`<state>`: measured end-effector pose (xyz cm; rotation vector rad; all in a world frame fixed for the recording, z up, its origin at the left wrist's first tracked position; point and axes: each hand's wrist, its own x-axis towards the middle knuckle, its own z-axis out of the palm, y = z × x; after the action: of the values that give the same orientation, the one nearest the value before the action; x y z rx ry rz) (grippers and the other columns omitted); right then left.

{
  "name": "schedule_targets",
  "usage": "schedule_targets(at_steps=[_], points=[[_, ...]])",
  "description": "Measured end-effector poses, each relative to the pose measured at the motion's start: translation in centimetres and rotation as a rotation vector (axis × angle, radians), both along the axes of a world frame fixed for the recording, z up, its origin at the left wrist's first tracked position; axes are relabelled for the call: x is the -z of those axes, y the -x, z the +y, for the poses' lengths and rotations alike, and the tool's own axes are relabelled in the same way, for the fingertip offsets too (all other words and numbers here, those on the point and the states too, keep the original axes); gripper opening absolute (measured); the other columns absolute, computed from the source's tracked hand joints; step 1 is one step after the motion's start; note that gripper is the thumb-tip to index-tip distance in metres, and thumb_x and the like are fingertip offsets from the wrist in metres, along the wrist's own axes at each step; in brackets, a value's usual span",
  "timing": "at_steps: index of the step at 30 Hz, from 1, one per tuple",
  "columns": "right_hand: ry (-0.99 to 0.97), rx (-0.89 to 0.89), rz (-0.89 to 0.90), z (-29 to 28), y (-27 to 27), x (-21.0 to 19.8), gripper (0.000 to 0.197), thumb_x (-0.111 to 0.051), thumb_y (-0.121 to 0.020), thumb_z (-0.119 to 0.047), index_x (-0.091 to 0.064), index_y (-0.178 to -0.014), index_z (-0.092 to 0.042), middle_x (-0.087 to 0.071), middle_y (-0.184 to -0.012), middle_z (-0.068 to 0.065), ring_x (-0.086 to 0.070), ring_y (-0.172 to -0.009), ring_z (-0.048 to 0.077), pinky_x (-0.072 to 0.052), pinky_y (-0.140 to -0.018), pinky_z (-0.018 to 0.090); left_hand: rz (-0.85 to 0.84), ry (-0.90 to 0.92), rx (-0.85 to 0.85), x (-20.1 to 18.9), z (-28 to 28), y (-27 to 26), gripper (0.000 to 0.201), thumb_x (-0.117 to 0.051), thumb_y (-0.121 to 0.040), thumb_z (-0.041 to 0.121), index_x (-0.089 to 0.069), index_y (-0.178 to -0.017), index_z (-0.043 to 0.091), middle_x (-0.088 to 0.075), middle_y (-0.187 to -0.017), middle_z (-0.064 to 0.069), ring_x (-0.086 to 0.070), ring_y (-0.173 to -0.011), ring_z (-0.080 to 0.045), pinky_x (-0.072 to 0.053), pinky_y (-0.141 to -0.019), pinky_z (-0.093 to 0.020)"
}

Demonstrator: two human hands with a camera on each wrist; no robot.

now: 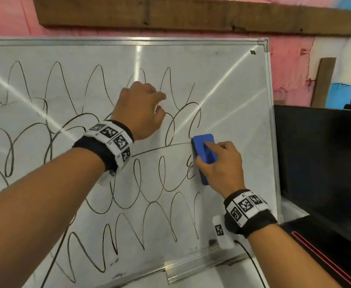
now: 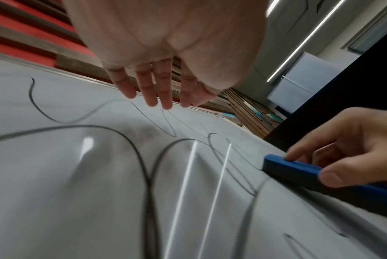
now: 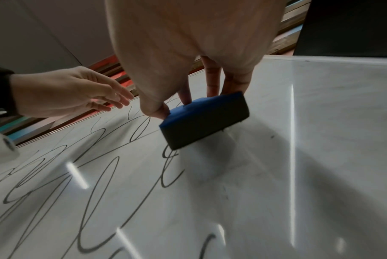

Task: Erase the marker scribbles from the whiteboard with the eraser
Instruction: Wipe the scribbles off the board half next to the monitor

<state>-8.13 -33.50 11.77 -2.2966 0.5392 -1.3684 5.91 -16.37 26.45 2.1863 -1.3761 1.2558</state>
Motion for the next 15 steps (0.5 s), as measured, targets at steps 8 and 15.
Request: schedule_targets(at_steps=[8,15], points=[[0.005,0.004,-0.080,-1.6,-2.6,-6.5,0.051,-0.070,-0.087,-0.039,-0.062,-0.133,-0.020,-0.047,-0.110,-0.001,-0.047,-0.093,0.012,-0.037,-0.081,0.018,-0.151,0.003,-0.170,-5.7,-1.0,-2.6,0.056,-0.041,-0.094,0.044,-0.045,-0.142,0.015,-0.040,-0.149,-0.015,-0.030,-0.139,-0.037,-0.025,-0.110,-0.056],[0.013,-0.017,-0.078,-1.5,-1.5,-2.7,0.050,-0.071,-0.087,-0.040,-0.062,-0.132,-0.020,-0.048,-0.117,-0.003,-0.050,-0.100,0.011,-0.045,-0.083,0.019,-0.109,0.019,-0.279,-9.4,-1.4,-4.7,0.065,-0.031,-0.098,0.053,-0.026,-0.152,0.016,-0.022,-0.159,-0.017,-0.015,-0.148,-0.036,-0.013,-0.117,-0.059]])
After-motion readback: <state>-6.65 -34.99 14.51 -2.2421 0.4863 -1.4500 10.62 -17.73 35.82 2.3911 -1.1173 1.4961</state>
